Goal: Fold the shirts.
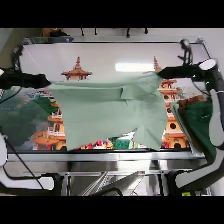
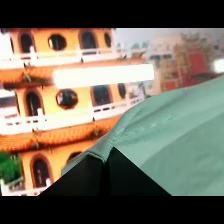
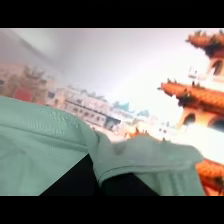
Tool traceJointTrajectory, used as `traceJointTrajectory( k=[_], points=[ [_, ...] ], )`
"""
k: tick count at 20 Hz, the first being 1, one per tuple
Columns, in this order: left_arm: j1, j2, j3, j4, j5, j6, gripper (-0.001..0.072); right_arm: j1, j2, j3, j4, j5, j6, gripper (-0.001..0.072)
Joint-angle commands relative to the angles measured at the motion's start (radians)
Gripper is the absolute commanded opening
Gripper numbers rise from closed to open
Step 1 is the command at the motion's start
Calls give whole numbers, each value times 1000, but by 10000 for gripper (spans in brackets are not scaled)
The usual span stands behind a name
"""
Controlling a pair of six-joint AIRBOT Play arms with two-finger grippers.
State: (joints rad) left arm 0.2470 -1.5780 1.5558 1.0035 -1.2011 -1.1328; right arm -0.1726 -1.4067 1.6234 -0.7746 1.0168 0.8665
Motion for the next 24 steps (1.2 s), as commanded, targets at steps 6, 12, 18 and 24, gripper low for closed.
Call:
traceJointTrajectory(
  k=[6, 12, 18, 24],
  points=[
    [-42, -436, 346, 0, 4, -60, 11, 0, -301, 177, 63, -182, -33, 17],
    [-119, -442, 428, 47, -11, -87, 11, -13, -306, 263, 15, -145, -69, 18],
    [-175, -447, 353, 157, 20, -117, 12, -28, -342, 263, -184, -91, -14, 18],
    [-187, -447, 256, 147, 166, -116, 14, -27, -385, 263, -183, -96, -14, 19]
  ],
)
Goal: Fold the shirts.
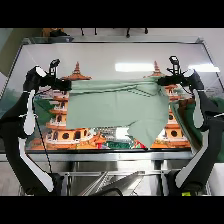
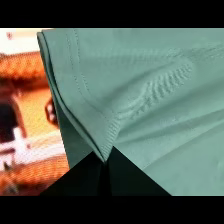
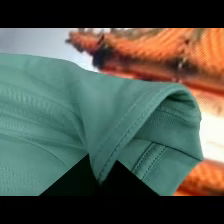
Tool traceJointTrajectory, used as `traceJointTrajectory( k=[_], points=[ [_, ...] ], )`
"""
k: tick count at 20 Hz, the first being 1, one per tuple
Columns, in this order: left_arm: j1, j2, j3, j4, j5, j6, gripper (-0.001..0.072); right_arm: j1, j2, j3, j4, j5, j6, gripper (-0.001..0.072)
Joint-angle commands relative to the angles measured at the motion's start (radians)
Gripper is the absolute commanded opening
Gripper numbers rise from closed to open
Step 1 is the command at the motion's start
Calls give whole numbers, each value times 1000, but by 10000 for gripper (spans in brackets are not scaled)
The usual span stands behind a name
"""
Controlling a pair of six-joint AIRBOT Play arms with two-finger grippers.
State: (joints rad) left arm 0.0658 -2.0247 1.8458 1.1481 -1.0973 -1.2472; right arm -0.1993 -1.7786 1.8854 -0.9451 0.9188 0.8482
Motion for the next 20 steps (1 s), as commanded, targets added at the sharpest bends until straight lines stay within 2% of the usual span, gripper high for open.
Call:
traceJointTrajectory(
  k=[1, 2, 3, 4, 5, 6, 7, 8, 10, 12, 14, 16, 17, 18, 20],
  points=[
    [-7, 0, -33, 2, 69, -2, 15, 2, -8, 2, -13, 2, 3, 23],
    [-9, 2, -26, 0, 74, -2, 17, 2, -2, 2, -12, 2, 4, 28],
    [-14, 2, -10, 0, 69, -2, 17, 2, 6, 2, -12, 2, 4, 84],
    [-15, 2, 8, 0, 59, -2, 18, 2, 16, 2, -13, 2, 4, 205],
    [-19, 2, 24, -1, 42, -2, 17, 2, 24, 2, -13, 2, 4, 237],
    [-27, 2, 40, 1, 14, -2, 20, 1, 34, 2, -13, 3, 4, 237],
    [-30, 2, 54, 2, -18, -2, 283, 0, 45, 2, -13, 4, 5, 237],
    [-30, 2, 67, 2, -60, -4, 716, -1, 56, 2, -14, 8, 5, 241],
    [-26, 2, 109, 22, -192, -28, 691, -8, 97, 2, -90, 45, 78, 409],
    [2, 3, 156, 91, -370, -100, 690, -23, 160, 2, -220, 116, 202, 502],
    [51, 8, 152, 80, -529, -153, 691, -61, 227, 2, -225, 227, 282, 501],
    [98, 43, 42, 25, -598, -177, 691, -106, 274, 1, -132, 392, 291, 496],
    [113, 76, -53, 0, -591, -176, 690, -125, 286, 0, -100, 478, 294, 470],
    [124, 115, -156, -2, -560, -170, 691, -142, 298, -9, -73, 555, 304, 396],
    [139, 195, -376, 2, -465, -124, 690, -173, 321, -50, -42, 628, 315, 386]
  ],
)
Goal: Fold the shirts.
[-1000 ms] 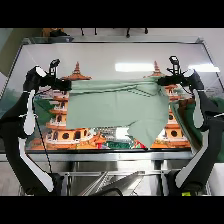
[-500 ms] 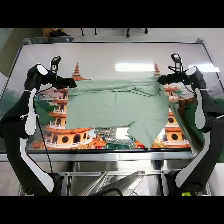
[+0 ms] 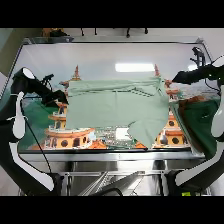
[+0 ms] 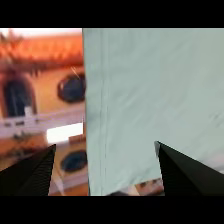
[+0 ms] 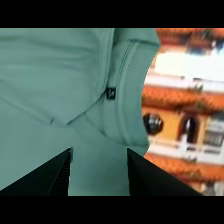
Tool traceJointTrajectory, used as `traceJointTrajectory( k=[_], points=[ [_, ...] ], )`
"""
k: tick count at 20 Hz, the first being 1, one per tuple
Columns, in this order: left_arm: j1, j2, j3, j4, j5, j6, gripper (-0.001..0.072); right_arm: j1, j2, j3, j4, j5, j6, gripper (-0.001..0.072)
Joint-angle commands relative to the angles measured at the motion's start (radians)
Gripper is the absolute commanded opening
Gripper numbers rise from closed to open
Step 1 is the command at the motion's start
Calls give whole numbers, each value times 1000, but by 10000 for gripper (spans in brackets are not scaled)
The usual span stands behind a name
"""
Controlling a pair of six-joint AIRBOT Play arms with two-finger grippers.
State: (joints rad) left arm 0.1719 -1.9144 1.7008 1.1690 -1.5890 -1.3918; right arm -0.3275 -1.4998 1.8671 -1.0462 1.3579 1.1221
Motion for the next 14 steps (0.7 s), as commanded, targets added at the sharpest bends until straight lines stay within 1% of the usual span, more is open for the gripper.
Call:
traceJointTrajectory(
  k=[1, 3, 7, 8, 10, 11, 12, 13, 14],
  points=[
    [41, 116, -323, -21, 72, 43, 690, -60, 56, -60, 72, 201, 46, 386],
    [45, 139, -422, -51, 115, 94, 690, -93, 83, -117, 111, 203, 45, 386],
    [31, 116, -475, -283, 129, 195, 688, -140, 132, -220, 139, 215, 46, 385],
    [18, 106, -464, -309, 126, 204, 541, -149, 147, -260, 138, 221, 49, 385],
    [-5, 90, -419, -296, 126, 206, 130, -165, 186, -360, 132, 219, 57, 384],
    [-12, 87, -396, -296, 131, 208, 14, -172, 207, -416, 125, 209, 57, 383],
    [-12, 88, -372, -296, 134, 209, 14, -175, 230, -479, 107, 192, 59, 377],
    [-12, 88, -352, -293, 132, 209, 14, -178, 253, -540, 77, 174, 61, 354],
    [-9, 88, -333, -270, 123, 208, 14, -178, 279, -614, 51, 148, 74, 356]
  ],
)
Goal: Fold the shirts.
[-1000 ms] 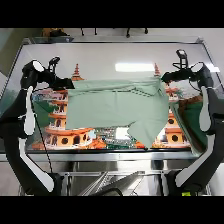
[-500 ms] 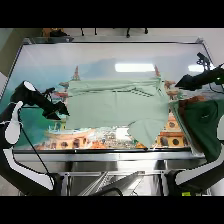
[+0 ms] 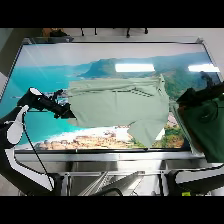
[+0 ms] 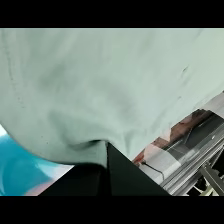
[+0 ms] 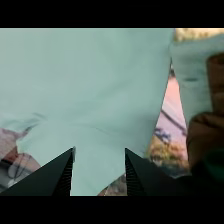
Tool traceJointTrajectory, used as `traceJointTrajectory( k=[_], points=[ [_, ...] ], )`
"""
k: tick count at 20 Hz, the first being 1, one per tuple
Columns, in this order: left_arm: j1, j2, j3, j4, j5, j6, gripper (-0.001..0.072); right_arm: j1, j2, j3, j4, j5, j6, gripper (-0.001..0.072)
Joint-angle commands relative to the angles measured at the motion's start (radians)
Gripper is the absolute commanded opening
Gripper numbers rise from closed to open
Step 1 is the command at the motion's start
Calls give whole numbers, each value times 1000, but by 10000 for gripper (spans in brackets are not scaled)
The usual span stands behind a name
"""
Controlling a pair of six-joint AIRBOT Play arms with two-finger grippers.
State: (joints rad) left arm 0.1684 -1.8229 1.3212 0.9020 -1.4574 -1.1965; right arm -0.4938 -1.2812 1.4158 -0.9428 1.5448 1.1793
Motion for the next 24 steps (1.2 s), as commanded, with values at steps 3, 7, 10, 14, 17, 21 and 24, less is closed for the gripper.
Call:
traceJointTrajectory(
  k=[3, 7, 10, 14, 17, 21, 24],
  points=[
    [7, -4, 55, 48, -8, 16, 14, -10, 138, -421, -47, -170, 34, 363],
    [7, -4, 55, 47, 2, 30, 14, 31, 170, -703, 44, -351, -22, 363],
    [7, -4, 55, 46, 0, 29, 14, 101, 150, -767, 175, -480, -123, 363],
    [7, -3, 55, 48, -20, 29, 14, 135, 151, -752, 324, -443, -230, 121],
    [11, -2, 55, 74, -66, 8, 12, 134, 228, -742, 296, -368, -223, 20],
    [23, 56, 2, 252, -84, -33, 12, 134, 409, -779, 66, -308, -72, 19],
    [71, 127, -136, 259, -92, -31, 12, 134, 580, -883, -29, -266, 8, 19]
  ],
)
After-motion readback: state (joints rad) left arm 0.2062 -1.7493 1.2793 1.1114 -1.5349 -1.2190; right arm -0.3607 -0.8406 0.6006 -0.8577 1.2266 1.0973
